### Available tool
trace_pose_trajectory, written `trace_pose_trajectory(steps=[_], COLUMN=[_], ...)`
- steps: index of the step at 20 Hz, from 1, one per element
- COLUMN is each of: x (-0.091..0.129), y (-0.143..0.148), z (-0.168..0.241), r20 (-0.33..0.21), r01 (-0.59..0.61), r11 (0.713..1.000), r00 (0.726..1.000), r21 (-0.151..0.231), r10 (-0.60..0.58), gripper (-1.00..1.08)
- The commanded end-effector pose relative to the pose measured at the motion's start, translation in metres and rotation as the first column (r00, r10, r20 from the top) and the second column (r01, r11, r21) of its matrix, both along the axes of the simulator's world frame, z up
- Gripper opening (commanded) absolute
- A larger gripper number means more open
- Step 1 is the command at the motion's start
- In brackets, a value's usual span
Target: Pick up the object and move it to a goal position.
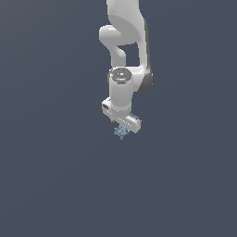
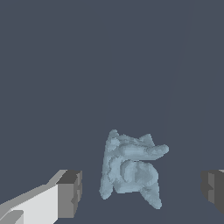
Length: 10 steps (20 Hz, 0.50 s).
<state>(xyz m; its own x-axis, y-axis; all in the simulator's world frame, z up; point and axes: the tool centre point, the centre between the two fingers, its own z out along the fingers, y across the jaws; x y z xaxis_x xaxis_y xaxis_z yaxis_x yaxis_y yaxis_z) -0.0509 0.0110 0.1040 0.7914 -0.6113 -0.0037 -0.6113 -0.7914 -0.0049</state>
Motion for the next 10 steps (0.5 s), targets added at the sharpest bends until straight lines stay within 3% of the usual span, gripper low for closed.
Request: trace_pose_trajectory(steps=[1,10], x=[-0.0039,-0.0117], y=[0.0022,0.0065], z=[-0.0044,-0.0128], r20=[0.000,0.000], r01=[0.045,0.128], r11=[0.999,0.992], r00=[0.999,0.992], r21=[-0.002,-0.006], r10=[-0.045,-0.128], gripper=[1.00,1.00])
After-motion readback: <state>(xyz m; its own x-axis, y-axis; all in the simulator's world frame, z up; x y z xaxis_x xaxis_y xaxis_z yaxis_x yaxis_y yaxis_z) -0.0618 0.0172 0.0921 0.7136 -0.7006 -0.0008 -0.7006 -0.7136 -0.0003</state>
